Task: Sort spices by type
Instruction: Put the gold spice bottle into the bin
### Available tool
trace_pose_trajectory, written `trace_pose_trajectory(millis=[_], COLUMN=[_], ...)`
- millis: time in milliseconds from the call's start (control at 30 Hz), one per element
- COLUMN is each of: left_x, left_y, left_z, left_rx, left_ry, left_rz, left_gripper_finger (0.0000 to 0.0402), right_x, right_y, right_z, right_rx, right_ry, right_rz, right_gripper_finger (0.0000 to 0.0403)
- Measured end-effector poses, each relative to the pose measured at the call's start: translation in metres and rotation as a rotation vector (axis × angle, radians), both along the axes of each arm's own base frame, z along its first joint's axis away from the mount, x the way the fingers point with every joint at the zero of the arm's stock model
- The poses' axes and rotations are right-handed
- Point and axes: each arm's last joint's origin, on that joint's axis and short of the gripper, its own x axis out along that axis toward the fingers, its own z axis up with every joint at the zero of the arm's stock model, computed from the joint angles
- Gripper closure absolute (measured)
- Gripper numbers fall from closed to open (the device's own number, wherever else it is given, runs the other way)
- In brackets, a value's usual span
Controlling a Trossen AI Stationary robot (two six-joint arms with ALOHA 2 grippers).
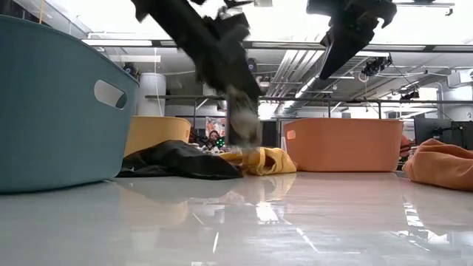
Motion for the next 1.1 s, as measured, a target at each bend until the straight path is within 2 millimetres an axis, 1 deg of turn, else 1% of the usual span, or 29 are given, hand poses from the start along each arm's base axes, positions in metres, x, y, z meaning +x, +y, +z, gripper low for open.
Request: trace_pose_trajectory(millis=[100,200,267,300,367,433,533,600,633,700,767,933,1000,1100], left_x=[-0.030,-0.065,-0.088,-0.098,-0.117,-0.134,-0.157,-0.169,-0.173,-0.180,-0.186,-0.195,-0.200,-0.206], left_y=[0.020,0.043,0.060,0.068,0.082,0.094,0.105,0.110,0.112,0.117,0.123,0.138,0.144,0.151], left_z=[0.038,0.073,0.091,0.095,0.092,0.080,0.053,0.034,0.028,0.026,0.028,0.027,0.021,0.008], left_rx=[0.150,0.235,0.244,0.241,0.231,0.209,0.156,0.140,0.140,0.156,0.194,0.275,0.272,0.204], left_ry=[0.002,-0.024,-0.067,-0.090,-0.123,-0.152,-0.228,-0.277,-0.319,-0.426,-0.486,-0.447,-0.400,-0.341], left_rz=[0.158,0.341,0.465,0.515,0.599,0.685,0.811,0.885,0.920,0.980,1.038,1.142,1.182,1.220], left_gripper_finger=[0.0165,0.0165,0.0165,0.0165,0.0165,0.0165,0.0165,0.0165,0.0165,0.0165,0.0165,0.0165,0.0165,0.0165], right_x=[0.001,0.003,0.004,0.004,0.005,0.006,0.007,0.007,0.007,0.008,0.009,0.011,0.012,0.013], right_y=[0.000,0.000,0.000,0.000,0.000,0.001,0.001,0.001,0.001,0.001,0.001,0.001,0.001,0.001], right_z=[0.001,0.002,0.002,0.003,0.003,0.004,0.004,0.004,0.005,0.005,0.005,0.007,0.008,0.009], right_rx=[0.002,-0.004,-0.008,-0.010,-0.016,-0.017,-0.016,-0.016,-0.016,-0.015,-0.014,-0.011,-0.010,-0.009], right_ry=[-0.017,-0.032,-0.044,-0.046,-0.054,-0.064,-0.075,-0.078,-0.080,-0.085,-0.096,-0.124,-0.140,-0.154], right_rz=[0.000,0.013,0.021,0.026,0.036,0.039,0.039,0.039,0.039,0.039,0.039,0.038,0.038,0.038], right_gripper_finger=[0.0402,0.0402,0.0402,0.0402,0.0402,0.0402,0.0402,0.0402,0.0402,0.0402,0.0402,0.0402,0.0402,0.0402])
